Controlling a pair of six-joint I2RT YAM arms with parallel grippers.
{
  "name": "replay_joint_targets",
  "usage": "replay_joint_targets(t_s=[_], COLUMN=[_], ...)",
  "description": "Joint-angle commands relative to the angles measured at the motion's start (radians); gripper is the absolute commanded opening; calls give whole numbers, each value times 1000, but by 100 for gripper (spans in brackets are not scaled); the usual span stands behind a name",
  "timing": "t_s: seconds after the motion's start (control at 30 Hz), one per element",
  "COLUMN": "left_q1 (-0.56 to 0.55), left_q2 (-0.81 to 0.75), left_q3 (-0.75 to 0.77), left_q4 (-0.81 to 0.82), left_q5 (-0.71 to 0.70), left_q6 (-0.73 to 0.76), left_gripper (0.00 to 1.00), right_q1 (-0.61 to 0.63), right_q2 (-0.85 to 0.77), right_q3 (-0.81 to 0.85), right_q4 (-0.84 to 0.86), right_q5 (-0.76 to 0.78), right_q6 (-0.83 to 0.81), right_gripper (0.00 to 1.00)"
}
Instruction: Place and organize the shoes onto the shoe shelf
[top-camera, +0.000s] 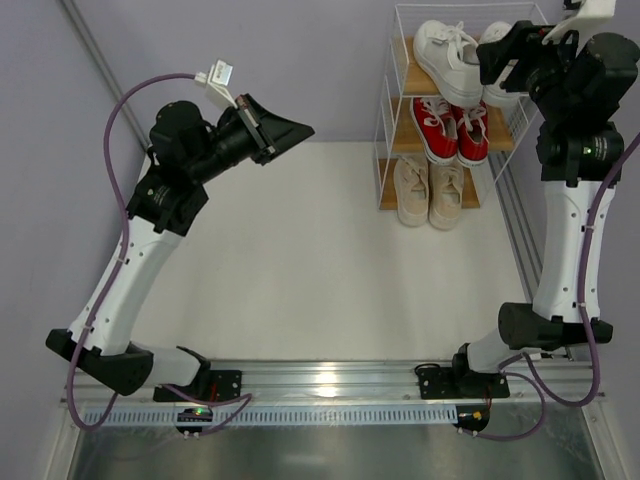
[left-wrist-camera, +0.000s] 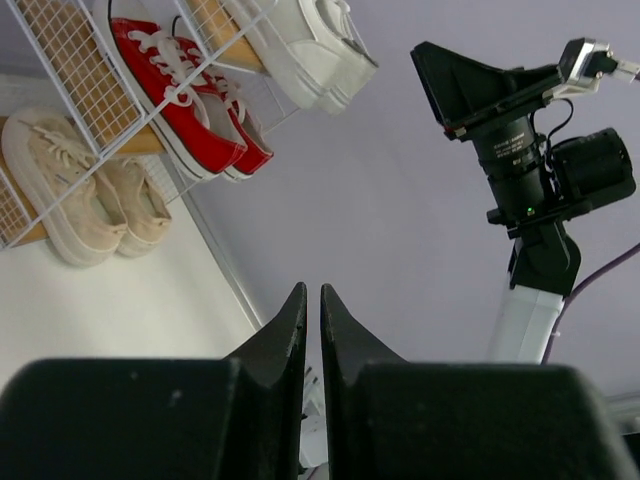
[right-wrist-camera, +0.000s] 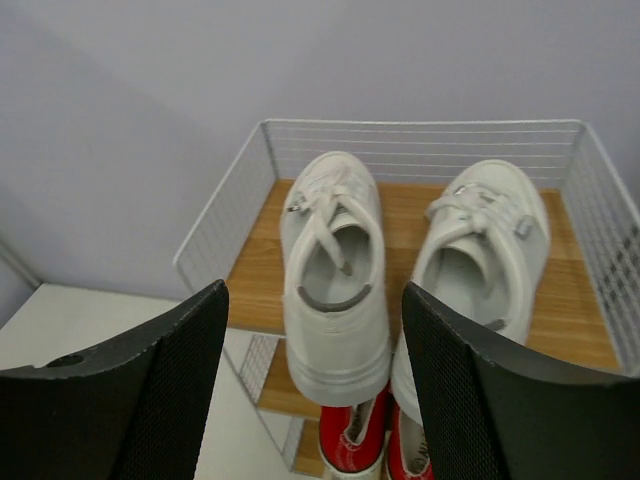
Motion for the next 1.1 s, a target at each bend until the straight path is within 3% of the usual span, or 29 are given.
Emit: replay_joint_targets(t_s=[0.0, 0.27, 0.6, 1.0, 1.07], left_q1=[-4, -4, -5, -4, -4], left_q2=[-69, -203, -307, -486, -494], left_q3=[-61, -248, -333, -438, -435], left_q4=[59, -30, -112, -240, -270], left_q5=[27, -27, -67, -177, -190], left_q6=[12, 95, 149, 233, 248], left_gripper=[8, 8, 7, 6, 6], right_q1=[0, 0, 14, 151, 152], right_q2=[50, 113, 163, 225, 236], right_q3=[118, 136, 132, 136, 141], right_q4=[-66, -175, -209, -260, -247], right_q5=[-301, -262, -223, 214, 232], right_q6=[42, 7, -16, -129, -125], right_gripper=[71, 72, 72, 72, 64])
